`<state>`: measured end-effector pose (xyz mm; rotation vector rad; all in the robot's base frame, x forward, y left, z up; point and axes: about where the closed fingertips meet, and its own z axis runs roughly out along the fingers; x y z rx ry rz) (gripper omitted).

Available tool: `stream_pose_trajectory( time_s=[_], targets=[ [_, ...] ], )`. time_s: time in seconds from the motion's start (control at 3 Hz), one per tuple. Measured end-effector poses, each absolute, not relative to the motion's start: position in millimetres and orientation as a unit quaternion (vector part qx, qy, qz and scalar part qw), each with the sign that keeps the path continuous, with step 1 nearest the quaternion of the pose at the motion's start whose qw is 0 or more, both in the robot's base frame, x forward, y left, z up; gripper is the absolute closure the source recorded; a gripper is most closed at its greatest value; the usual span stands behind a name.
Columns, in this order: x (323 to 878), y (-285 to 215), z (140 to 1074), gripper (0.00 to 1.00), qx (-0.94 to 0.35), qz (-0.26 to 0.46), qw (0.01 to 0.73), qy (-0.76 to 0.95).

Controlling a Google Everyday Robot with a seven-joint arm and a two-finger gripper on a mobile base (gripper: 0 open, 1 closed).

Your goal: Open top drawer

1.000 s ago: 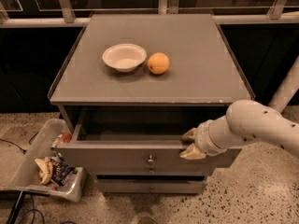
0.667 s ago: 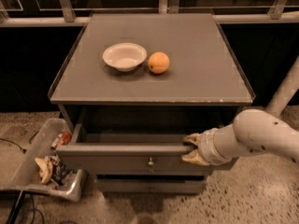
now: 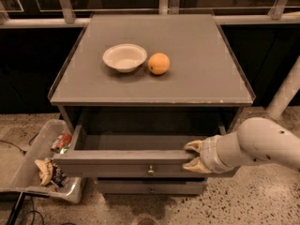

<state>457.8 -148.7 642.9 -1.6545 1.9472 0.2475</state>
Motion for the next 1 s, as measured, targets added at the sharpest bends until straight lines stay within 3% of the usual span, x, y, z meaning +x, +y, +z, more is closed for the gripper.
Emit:
stream_pose_trajectory(
  time_s=[0.33, 1.0],
  targets=[
    [457.8, -148.7, 642.9, 0.81, -0.618, 0.092, 0.283, 0.727],
    [457.8, -148.7, 642.9, 0.35, -0.618, 0.092, 0.283, 0.727]
  ],
)
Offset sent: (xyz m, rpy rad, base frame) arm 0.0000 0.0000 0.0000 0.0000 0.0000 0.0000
